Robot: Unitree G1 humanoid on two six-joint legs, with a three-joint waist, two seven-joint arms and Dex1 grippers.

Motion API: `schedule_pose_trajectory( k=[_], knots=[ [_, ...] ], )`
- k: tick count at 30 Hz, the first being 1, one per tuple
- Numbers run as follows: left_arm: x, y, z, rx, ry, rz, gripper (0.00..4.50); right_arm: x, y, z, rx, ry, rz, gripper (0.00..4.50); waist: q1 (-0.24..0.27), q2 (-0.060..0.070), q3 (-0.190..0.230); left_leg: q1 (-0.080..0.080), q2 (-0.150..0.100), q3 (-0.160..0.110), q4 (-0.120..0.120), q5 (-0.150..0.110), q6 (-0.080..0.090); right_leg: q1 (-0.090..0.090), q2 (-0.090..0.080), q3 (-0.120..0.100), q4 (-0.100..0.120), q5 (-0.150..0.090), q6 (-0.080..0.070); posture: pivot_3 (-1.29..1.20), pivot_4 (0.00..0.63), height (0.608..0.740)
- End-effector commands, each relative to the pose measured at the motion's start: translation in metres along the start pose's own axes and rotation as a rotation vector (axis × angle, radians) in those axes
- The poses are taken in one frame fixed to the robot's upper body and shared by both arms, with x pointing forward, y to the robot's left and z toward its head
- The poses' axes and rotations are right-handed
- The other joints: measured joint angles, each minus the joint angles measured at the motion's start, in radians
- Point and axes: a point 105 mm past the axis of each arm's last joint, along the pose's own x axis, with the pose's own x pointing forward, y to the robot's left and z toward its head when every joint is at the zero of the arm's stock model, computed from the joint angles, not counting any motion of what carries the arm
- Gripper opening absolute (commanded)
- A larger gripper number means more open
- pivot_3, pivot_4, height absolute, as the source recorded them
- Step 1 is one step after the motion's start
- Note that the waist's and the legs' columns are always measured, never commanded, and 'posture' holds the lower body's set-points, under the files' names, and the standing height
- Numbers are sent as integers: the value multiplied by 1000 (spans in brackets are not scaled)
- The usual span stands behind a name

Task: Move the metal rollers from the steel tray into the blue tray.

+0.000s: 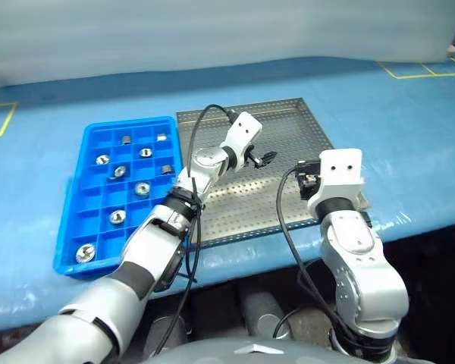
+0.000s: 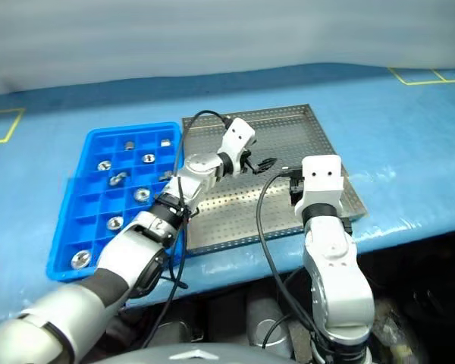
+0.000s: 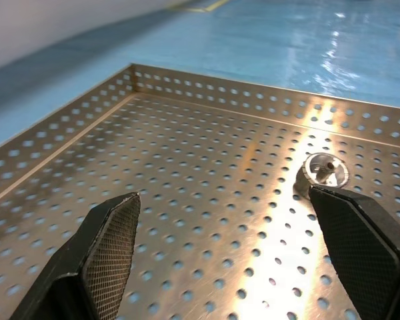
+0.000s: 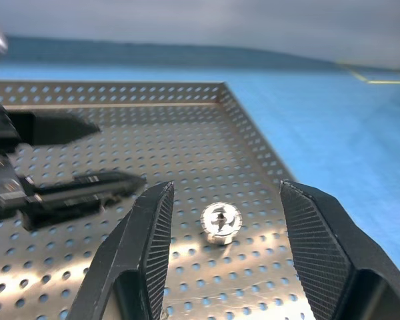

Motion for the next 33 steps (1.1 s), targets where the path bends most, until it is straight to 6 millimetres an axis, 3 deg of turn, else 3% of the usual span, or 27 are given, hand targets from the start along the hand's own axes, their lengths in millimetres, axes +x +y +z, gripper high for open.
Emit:
schedule_pose_trajectory(
  k=[1, 6, 11, 17, 21, 27, 28, 33],
  knots=[
    [9, -3, 12, 29, -15, -1, 4406, -16, -2, 24, 33, -126, 17, 2662, -56, 0, 0, -1, -1, 0, 0, -1, 2, 0, -1, 0, -2, 0, 1, -652, 150, 740],
    [15, 0, 4, 71, 50, 64, 4406, -25, 0, 20, 20, -136, 30, 2662, -208, 0, 0, 0, -6, 1, 0, -4, 7, 1, -8, 1, -1, -4, 8, -736, 150, 740],
    [10, 20, -9, 63, 103, 222, 4406, -29, -8, 12, 16, -122, -27, 2662, -344, -2, 1, 7, -14, 4, 0, -5, 13, 9, -18, 1, 1, -5, 14, -770, 150, 740],
    [3, 34, -17, 38, 111, 341, 4406, -30, -9, 8, 26, -103, -34, 2662, -464, -6, 4, 22, -15, 7, 0, -8, 10, 25, -30, -1, -2, -3, 20, -762, 150, 740],
    [-2, 44, -20, 25, 114, 409, 4406, -30, -7, 7, 15, -94, -21, 2662, -495, -10, 6, 31, -15, 7, 0, -8, 11, 38, -37, -7, -4, -4, 17, -746, 150, 740],
    [-11, 60, -18, 3, 93, 530, 4406, -29, -4, 6, 17, -84, -3, 2662, -506, -11, 6, 31, -15, 13, 0, -8, 14, 39, -53, -23, -6, -2, 21, -737, 150, 740],
    [-12, 62, -18, 3, 90, 542, 4406, -29, -4, 6, 16, -83, -1, 2662, -506, -11, 6, 31, -15, 14, 0, -7, 15, 39, -54, -24, -6, 1, 27, -737, 150, 740],
    [-16, 69, -19, 12, 106, 597, 4406, -29, -4, 5, 16, -77, -1, 2662, -500, -11, 6, 31, -15, 16, -1, -8, 16, 39, -52, -26, -6, 1, 28, -736, 150, 740]
  ],
)
